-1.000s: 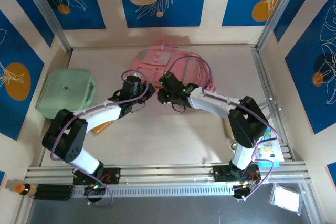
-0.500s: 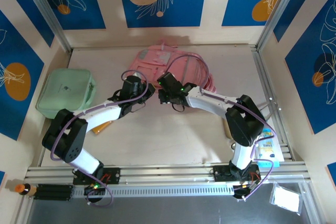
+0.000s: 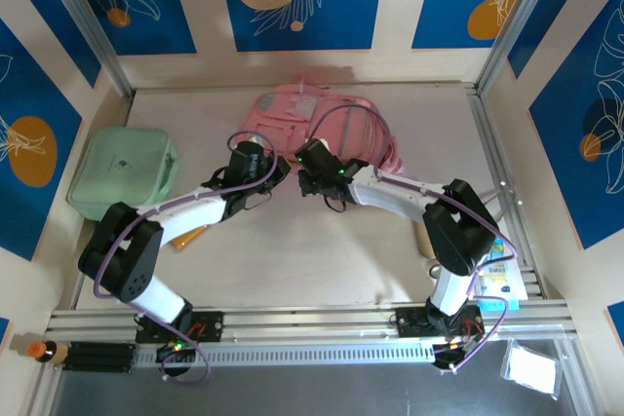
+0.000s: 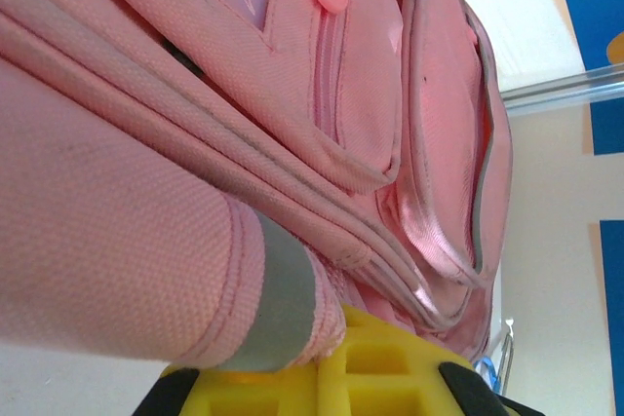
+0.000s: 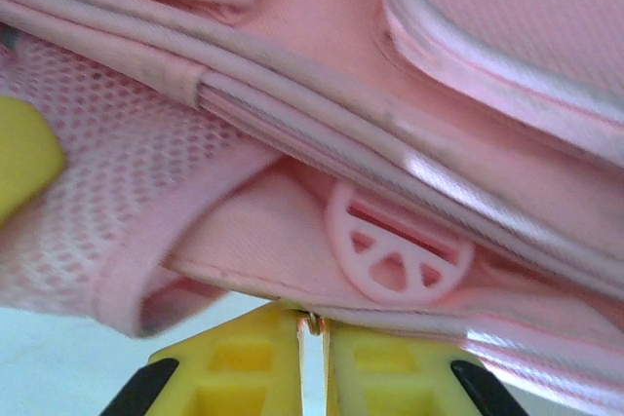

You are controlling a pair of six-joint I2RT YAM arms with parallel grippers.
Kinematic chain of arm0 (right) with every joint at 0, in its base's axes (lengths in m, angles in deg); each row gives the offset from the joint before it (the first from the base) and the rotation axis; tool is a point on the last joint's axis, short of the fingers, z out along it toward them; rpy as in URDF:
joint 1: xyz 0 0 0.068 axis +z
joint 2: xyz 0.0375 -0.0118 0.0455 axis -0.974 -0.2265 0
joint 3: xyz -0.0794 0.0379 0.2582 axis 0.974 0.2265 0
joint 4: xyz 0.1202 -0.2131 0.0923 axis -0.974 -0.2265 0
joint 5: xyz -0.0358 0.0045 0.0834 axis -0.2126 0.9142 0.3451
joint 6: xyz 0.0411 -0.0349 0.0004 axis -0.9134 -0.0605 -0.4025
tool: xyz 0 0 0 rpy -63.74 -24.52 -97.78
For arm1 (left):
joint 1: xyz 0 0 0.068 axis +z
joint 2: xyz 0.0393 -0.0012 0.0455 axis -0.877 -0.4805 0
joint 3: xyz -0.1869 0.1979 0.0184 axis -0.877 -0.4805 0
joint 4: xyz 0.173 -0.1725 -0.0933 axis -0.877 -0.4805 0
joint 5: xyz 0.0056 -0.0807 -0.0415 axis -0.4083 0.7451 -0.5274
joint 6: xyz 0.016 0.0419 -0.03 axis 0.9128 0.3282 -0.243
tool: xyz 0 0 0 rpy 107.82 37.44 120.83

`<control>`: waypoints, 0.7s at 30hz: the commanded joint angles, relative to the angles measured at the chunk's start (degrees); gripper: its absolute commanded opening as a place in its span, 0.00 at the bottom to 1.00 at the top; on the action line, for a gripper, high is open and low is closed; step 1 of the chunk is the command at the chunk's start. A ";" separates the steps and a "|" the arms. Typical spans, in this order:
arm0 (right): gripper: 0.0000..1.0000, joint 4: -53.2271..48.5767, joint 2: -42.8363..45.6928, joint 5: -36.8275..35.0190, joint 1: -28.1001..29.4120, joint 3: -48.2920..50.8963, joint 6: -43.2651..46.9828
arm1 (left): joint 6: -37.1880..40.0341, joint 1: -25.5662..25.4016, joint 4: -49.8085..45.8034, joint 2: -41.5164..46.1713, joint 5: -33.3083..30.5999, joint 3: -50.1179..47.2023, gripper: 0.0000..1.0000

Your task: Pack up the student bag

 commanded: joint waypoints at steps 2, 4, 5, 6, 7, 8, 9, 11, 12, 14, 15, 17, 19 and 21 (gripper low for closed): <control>0.13 -3.38 5.04 -8.46 -3.64 6.56 -0.68 | 0.80 0.06 3.74 2.74 -1.16 0.51 0.00; 0.13 -4.32 6.51 -9.26 -4.92 8.52 -2.20 | 0.77 0.11 3.74 2.65 -1.16 0.57 0.00; 0.13 -4.48 6.87 -9.22 -5.34 9.05 -2.52 | 0.75 0.06 3.78 2.60 -1.09 0.59 0.00; 0.13 -4.42 7.27 -9.17 -5.55 9.57 -2.50 | 0.87 0.07 3.95 2.51 -0.91 0.68 0.00; 0.14 -4.08 7.42 -8.96 -5.72 9.83 -2.10 | 0.94 0.07 4.02 2.41 -0.66 0.76 0.00; 0.16 -3.48 7.57 -8.22 -5.73 9.84 -1.39 | 0.95 0.13 4.09 2.26 -0.42 0.93 0.00; 0.17 -2.50 7.42 -6.87 -5.73 9.84 -0.19 | 0.95 0.06 4.09 2.10 -0.12 1.10 0.00; 0.21 -0.86 6.96 -4.22 -5.81 9.38 1.73 | 1.02 0.06 4.09 1.87 0.24 1.37 0.00; 0.24 -0.46 6.54 -3.26 -5.90 8.92 2.22 | 0.98 0.06 4.09 1.81 0.33 1.47 0.00; 0.27 -0.81 5.61 -2.89 -5.98 7.82 2.24 | 0.91 0.06 3.94 1.67 0.42 1.64 0.00; 0.27 -0.96 5.19 -2.89 -6.08 7.41 2.28 | 1.00 0.06 3.87 1.63 0.51 1.71 0.00; 0.27 -0.90 4.59 -3.06 -6.17 7.15 2.59 | 1.00 0.06 3.74 1.55 0.60 1.82 0.00; 0.27 -0.81 4.30 -3.02 -6.32 7.12 2.81 | 1.00 0.06 3.70 1.60 0.73 1.82 0.00; 0.26 -0.49 4.17 -2.63 -6.52 7.27 3.03 | 1.08 0.07 3.57 1.70 0.73 1.89 0.00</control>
